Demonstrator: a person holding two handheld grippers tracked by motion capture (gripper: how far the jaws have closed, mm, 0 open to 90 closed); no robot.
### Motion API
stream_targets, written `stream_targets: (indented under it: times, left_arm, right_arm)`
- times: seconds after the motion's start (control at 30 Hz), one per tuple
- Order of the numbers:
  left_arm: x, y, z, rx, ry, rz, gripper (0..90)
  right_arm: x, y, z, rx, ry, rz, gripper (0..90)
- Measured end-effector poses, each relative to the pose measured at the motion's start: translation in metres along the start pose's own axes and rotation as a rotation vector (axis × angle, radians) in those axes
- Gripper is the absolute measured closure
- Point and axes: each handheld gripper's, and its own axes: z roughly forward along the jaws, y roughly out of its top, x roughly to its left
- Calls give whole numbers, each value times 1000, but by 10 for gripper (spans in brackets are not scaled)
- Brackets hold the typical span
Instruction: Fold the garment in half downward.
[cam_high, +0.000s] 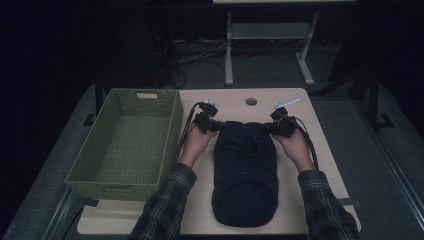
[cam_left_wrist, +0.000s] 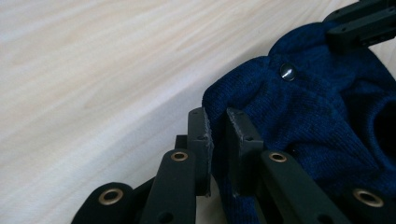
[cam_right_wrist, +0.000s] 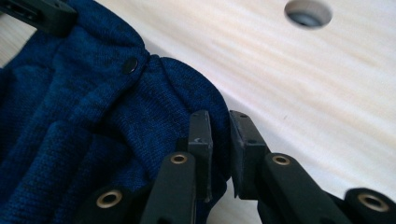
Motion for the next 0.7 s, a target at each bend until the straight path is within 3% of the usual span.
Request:
stream_targets:
  times: [0.53, 0.7]
  left_arm:
    - [-12, 37, -43, -123, 87, 119, 810]
    - [-19, 34, -50, -140, 97, 142, 810]
  right_arm:
    - [7, 32, -41, -140, -56, -72, 800]
    - [11, 35, -51, -166, -55, -92, 800]
